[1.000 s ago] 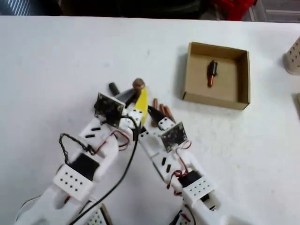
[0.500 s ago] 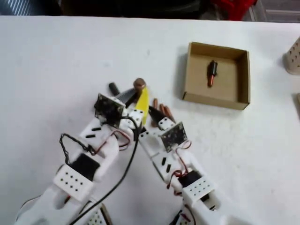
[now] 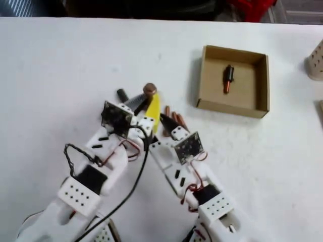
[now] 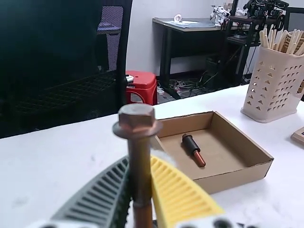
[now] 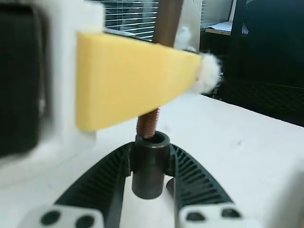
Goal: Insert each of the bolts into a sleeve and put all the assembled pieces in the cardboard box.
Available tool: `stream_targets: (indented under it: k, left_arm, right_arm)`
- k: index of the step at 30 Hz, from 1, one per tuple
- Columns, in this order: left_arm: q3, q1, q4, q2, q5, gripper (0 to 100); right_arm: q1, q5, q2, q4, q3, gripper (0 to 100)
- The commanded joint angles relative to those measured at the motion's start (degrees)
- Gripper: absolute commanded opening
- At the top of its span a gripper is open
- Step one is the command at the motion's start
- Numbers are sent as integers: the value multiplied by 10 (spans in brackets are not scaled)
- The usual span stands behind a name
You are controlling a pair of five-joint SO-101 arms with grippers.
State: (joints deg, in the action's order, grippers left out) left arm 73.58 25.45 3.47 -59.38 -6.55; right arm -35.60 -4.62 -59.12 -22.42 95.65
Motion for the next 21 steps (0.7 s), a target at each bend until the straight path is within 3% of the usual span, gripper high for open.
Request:
stream_targets:
  k: [1, 13, 21]
  left_arm:
    - [-35, 1, -22, -11, -7, 22]
    - [-36, 2, -34, -9, -7, 22]
    - [-69, 2, -67, 119, -7, 22]
  right_arm:
    - [-7, 6, -51, 36, 6, 16]
    - [-7, 7, -61, 44, 7, 16]
    - [-9, 6, -58, 44, 6, 16]
